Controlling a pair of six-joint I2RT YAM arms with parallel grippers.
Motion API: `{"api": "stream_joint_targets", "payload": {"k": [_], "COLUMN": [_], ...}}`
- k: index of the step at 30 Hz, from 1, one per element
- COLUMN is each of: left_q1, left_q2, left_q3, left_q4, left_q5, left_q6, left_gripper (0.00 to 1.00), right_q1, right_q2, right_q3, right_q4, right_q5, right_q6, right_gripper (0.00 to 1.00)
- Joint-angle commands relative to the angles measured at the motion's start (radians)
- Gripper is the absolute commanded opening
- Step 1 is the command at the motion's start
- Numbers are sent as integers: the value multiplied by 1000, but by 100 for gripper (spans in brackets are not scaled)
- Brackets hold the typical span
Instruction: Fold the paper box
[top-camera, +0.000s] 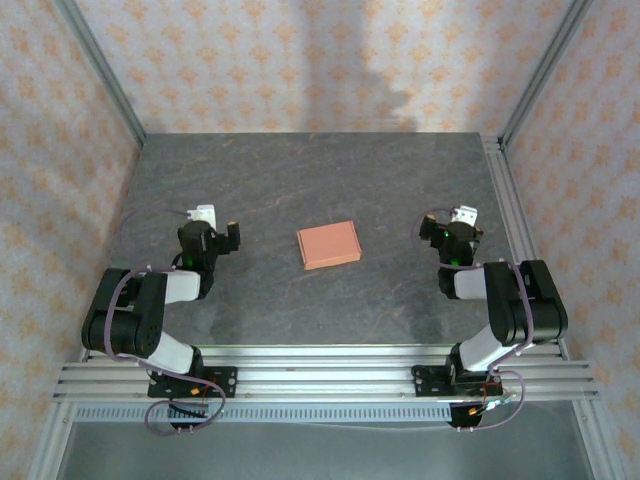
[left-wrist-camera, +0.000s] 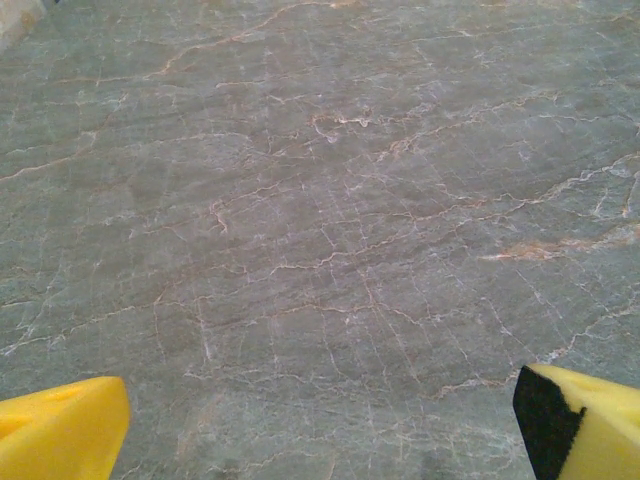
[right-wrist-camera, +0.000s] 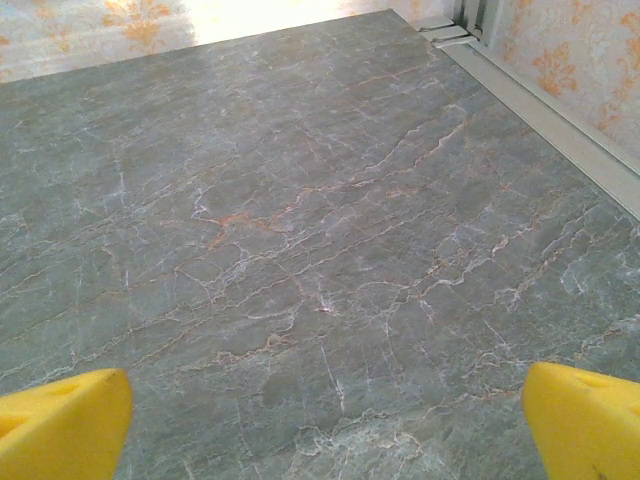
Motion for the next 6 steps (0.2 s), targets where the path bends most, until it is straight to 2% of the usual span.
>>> {"api": "stream_joint_targets", "payload": {"k": [1, 6], "left_q1": [-6, -6], "left_q2": [-3, -3], "left_q3": [21, 20], "left_q4": [33, 34], "left_q5": [-15, -14], "left_q6": [17, 17], "left_gripper": [100, 100], "right_q1": [-8, -9], "right_q2": [-2, -2], "right_q3": [4, 2], "right_q4": [31, 36], "right_q5": [-6, -8], "right_q6": [2, 2], "right_gripper": [99, 99]}}
